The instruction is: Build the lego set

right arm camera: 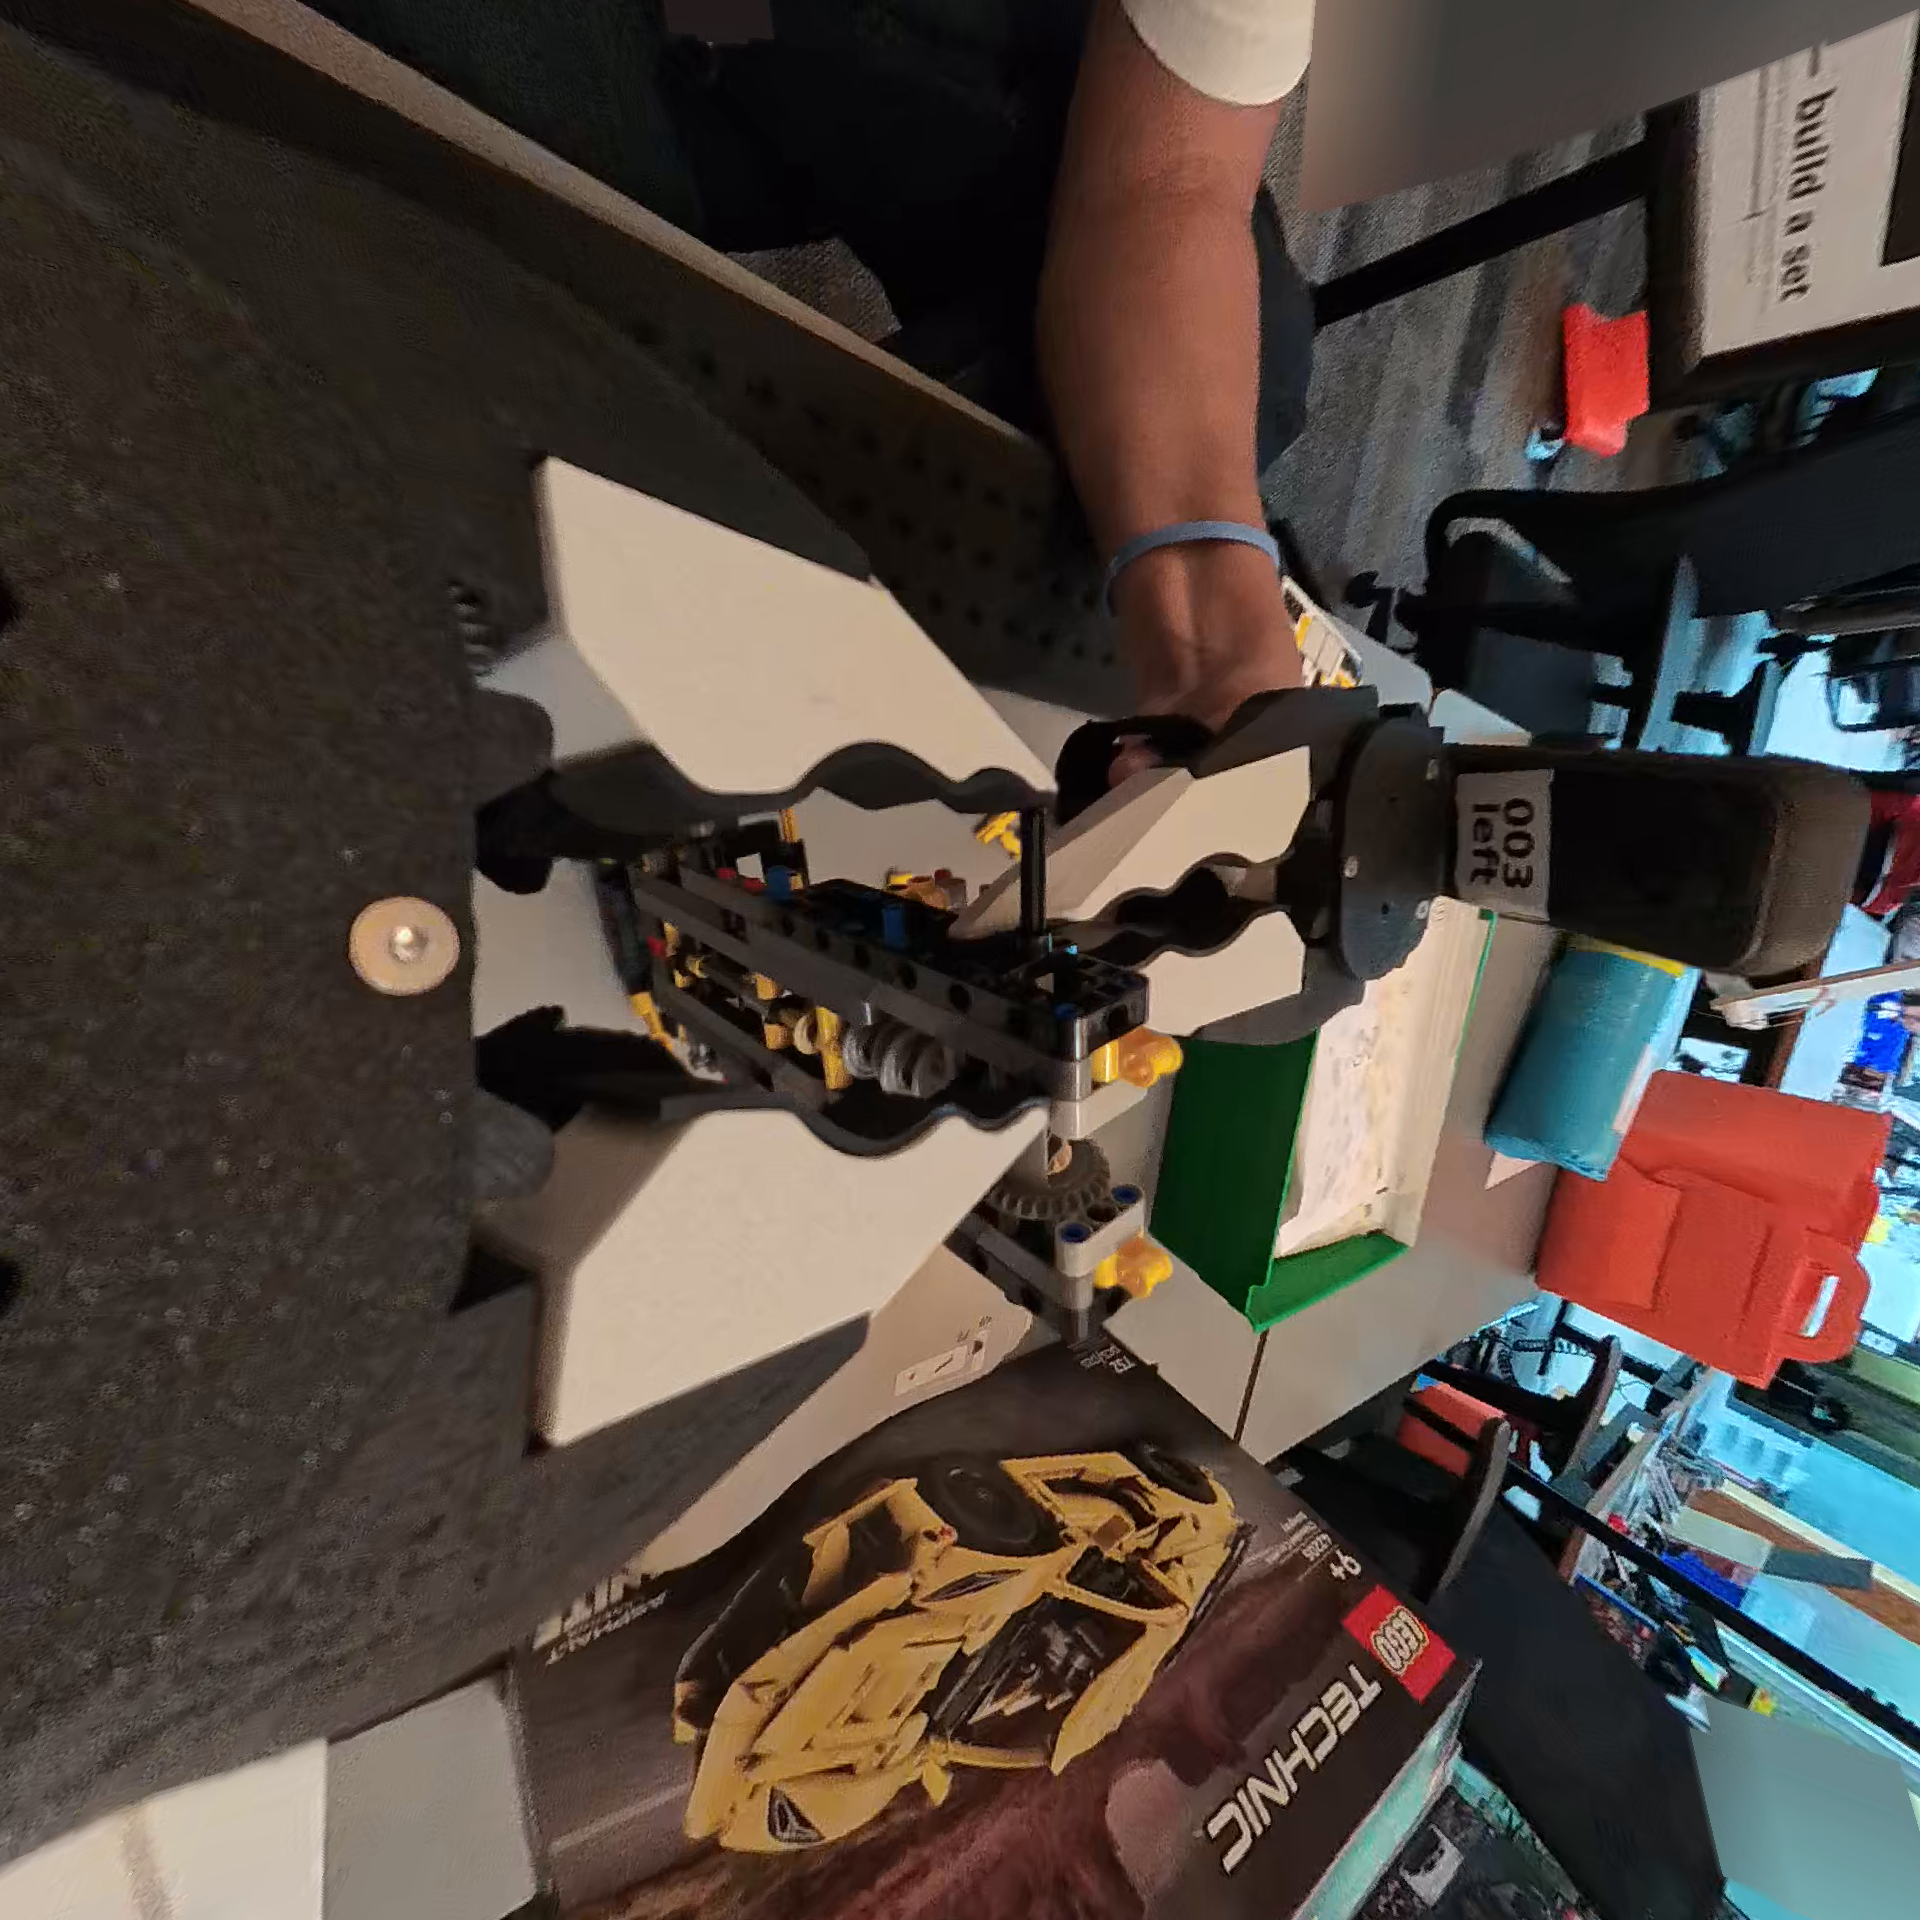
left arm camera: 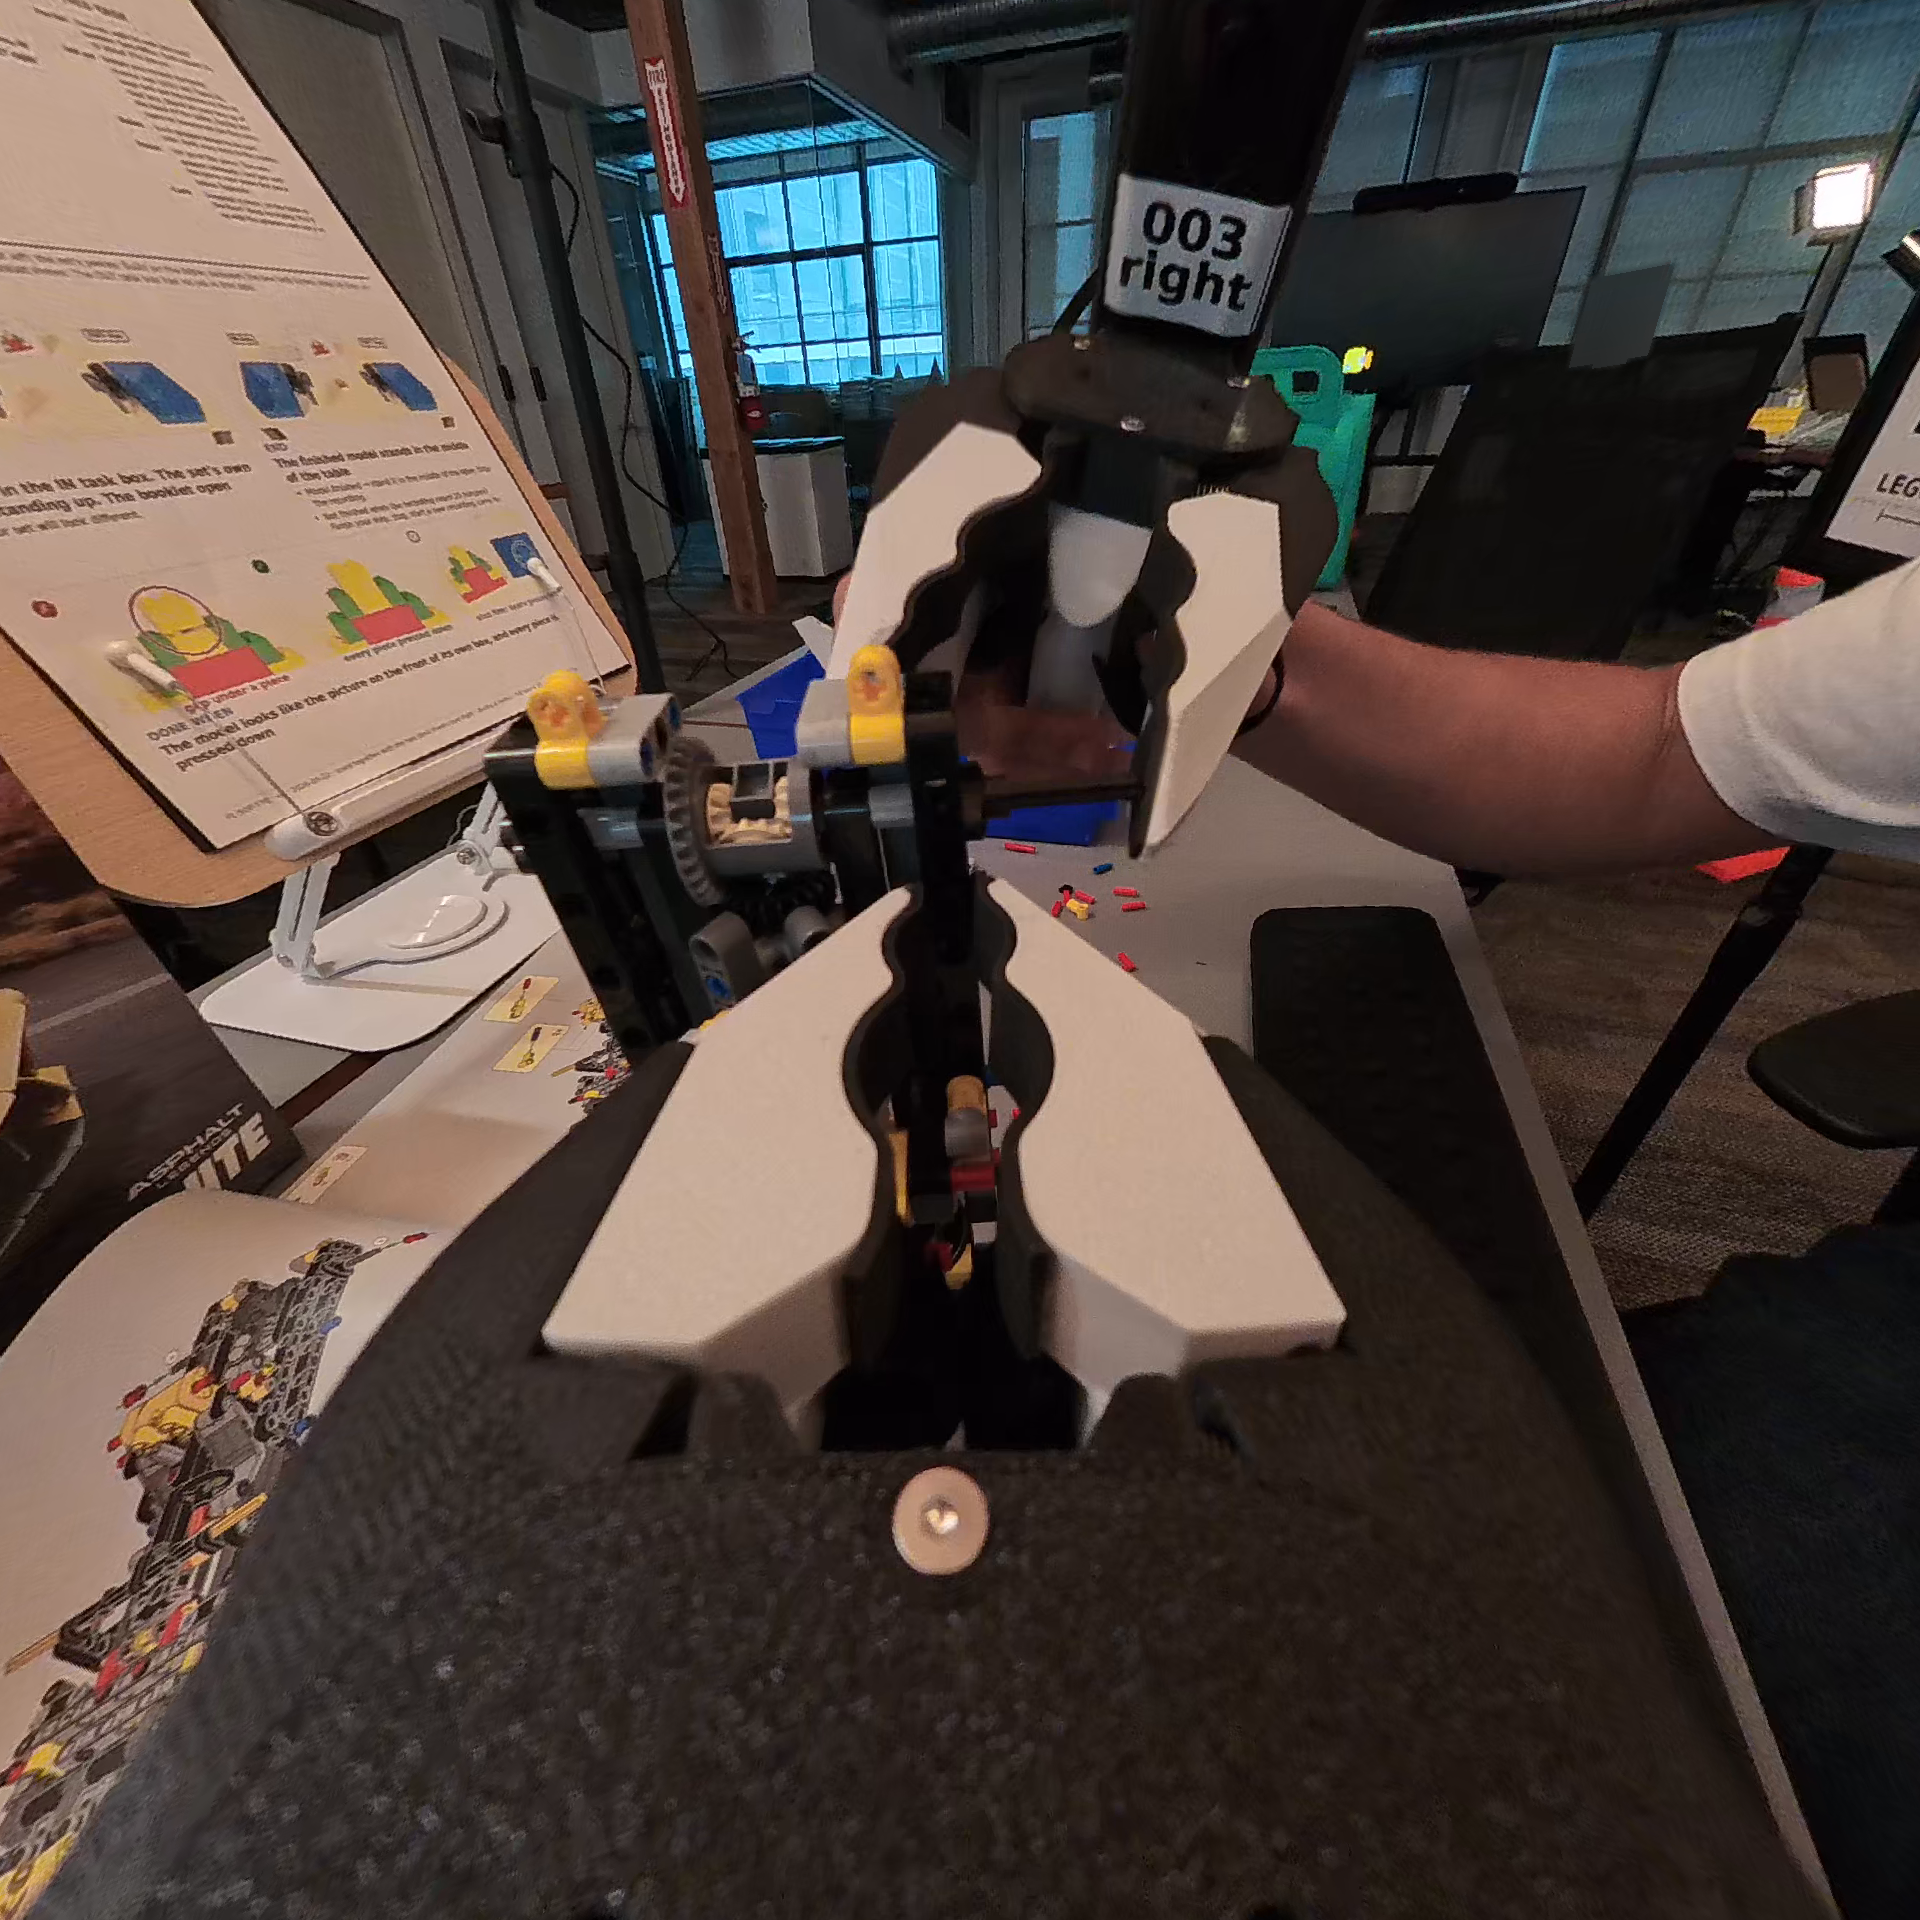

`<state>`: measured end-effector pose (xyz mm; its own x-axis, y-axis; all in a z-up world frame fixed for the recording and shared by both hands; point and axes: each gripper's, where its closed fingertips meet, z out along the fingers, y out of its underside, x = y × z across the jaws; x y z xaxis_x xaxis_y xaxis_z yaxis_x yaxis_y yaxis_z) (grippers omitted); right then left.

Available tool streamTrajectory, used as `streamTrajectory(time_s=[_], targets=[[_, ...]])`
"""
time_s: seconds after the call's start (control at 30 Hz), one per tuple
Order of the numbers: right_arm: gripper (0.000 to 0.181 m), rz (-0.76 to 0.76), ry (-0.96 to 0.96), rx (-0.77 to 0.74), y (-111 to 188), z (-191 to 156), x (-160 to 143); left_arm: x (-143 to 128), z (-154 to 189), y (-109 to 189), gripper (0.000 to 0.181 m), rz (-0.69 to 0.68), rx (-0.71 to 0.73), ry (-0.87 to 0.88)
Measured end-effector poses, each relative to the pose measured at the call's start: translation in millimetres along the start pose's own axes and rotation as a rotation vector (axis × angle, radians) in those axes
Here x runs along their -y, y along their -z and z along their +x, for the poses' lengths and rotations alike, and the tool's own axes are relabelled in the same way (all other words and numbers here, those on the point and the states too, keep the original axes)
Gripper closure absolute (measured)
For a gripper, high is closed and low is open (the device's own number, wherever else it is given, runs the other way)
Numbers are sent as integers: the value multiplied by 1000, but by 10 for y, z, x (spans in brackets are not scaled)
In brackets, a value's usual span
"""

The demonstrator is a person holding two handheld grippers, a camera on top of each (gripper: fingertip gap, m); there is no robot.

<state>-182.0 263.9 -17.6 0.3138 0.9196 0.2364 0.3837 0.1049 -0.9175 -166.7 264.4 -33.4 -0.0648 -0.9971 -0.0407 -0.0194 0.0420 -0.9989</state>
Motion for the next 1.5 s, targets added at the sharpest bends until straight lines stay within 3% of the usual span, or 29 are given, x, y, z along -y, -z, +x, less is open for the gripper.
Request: streamTrajectory(time_s=[0.4,0.6,0.73,0.97,1.07,1.33,1.5], targets=[[131,59,15,22,-41,50,-10,1,-48,15,174,14,11,28],[132,171,-65,47,-24,69,8,-1,-67,1,174,14,12,35],[125,192,-76,21,54,113,28,4,-172,40,174,33,42,93],[157,7,326,-527,72,131,25,-2,-343,59,174,60,109,177],[165,-46,508,-677,73,67,89,-3,-348,52,174,59,114,174],[175,-210,700,-779,-6,165,61,-1,-319,40,174,52,108,157],[178,-263,664,-796,-15,220,42,-3,-342,42,174,52,136,141]])
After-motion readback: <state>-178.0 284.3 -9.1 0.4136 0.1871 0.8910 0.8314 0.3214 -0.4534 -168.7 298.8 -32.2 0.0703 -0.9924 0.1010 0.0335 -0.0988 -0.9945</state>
